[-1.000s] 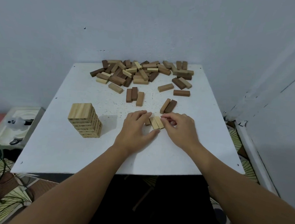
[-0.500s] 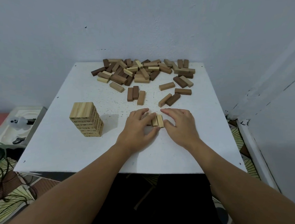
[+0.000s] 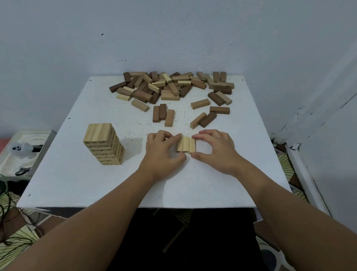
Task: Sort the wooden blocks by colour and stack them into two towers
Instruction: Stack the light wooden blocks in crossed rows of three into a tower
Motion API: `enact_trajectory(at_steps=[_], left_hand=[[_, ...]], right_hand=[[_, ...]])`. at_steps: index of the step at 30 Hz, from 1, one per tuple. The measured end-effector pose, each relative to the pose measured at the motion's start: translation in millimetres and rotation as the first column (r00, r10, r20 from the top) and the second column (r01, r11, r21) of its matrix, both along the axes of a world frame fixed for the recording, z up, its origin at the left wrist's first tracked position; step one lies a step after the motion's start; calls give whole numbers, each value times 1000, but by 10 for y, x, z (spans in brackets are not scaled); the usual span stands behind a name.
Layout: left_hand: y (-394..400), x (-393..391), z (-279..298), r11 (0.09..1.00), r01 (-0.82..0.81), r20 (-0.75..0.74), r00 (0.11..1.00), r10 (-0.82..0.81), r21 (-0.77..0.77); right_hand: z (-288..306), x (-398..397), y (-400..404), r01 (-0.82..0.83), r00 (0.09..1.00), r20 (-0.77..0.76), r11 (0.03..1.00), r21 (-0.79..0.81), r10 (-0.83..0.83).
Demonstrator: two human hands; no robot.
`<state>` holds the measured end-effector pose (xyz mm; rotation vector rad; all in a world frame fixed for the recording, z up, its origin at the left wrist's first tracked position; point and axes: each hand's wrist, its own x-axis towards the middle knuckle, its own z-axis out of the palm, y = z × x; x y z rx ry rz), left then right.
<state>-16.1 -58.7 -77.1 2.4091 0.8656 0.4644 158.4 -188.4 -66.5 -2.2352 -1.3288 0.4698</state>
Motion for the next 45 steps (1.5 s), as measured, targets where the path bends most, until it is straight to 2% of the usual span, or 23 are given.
enact_trajectory(at_steps=[11, 21, 34, 39, 45], left_hand=[[-24, -18, -28, 997, 51, 49, 997, -53, 52], [-40, -18, -39, 982, 87, 73, 992, -100, 169], [-39, -13, -70, 977, 96, 126, 985, -122, 191], [-53, -14, -61, 974, 93, 110, 987, -117, 207], [-87, -2, -16, 976, 76, 96, 991, -97, 206]], right_hand=[[76, -16, -2, 15, 998, -64, 1000, -11, -15], [106, -3, 14, 35, 992, -123, 999, -9, -36], [102, -16, 17, 29, 996, -83, 999, -38, -32], [102, -60, 24, 70, 994, -86, 998, 4, -70], [154, -7, -28, 61, 963, -263, 998, 6, -58]])
